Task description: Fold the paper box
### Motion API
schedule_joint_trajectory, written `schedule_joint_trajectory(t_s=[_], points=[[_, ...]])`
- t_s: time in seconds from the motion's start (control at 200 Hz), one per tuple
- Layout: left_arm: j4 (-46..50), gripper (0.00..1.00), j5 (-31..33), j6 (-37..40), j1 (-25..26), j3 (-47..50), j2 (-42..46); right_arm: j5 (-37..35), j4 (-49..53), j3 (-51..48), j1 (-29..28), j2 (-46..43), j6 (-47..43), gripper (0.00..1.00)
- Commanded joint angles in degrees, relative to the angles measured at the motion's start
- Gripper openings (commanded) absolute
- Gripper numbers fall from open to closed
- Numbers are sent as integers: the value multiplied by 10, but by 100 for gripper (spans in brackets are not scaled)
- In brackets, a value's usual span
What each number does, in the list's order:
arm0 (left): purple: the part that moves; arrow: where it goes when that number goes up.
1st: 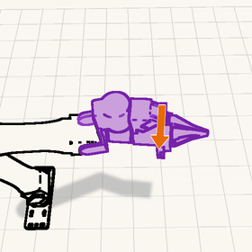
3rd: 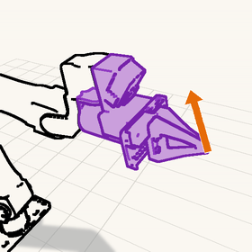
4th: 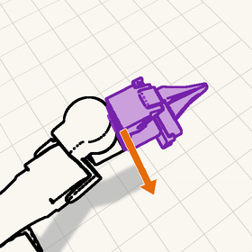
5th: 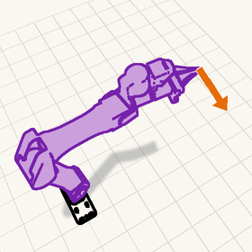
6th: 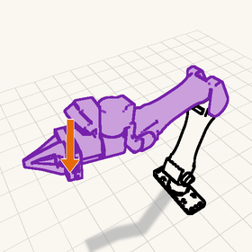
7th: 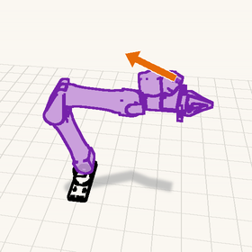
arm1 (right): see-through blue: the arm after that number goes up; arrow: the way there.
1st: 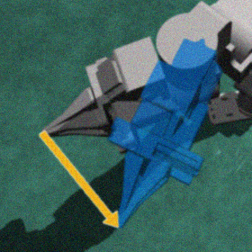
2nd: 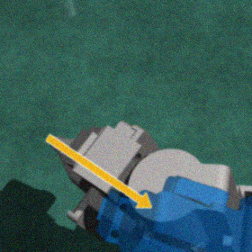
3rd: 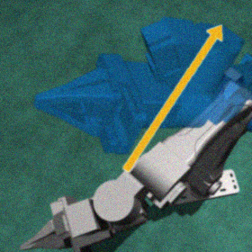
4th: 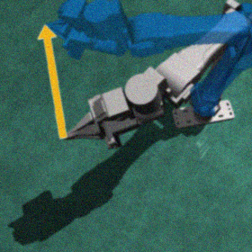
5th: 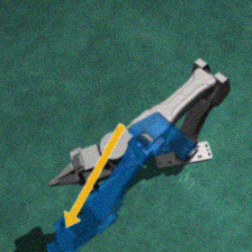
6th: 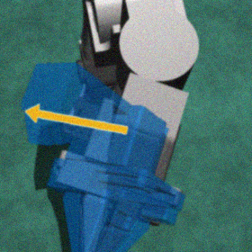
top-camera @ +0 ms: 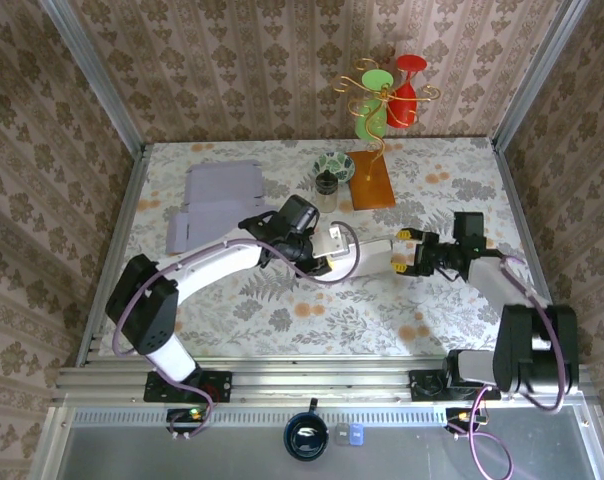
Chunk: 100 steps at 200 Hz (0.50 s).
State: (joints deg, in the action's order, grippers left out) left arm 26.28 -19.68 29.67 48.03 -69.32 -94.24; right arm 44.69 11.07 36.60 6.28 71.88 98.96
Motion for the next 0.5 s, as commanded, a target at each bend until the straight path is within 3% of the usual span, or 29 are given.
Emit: schedule_joint_trajectory(t_s=[0.0,0.085,0.205,0.405,0.495], points=[[94,29,1,-30,5,-32,-16,-138,79,28,4,-84,-45,62],[130,30,20,-50,6,-59,-30,-237,126,43,-27,-144,-99,58],[168,31,46,-75,9,-79,-46,-358,138,38,-127,-200,-163,53],[171,31,60,-97,17,-73,-45,-434,60,-10,-295,-198,-158,52],[169,32,65,-100,21,-72,-45,-447,19,-11,-332,-172,-160,52]])
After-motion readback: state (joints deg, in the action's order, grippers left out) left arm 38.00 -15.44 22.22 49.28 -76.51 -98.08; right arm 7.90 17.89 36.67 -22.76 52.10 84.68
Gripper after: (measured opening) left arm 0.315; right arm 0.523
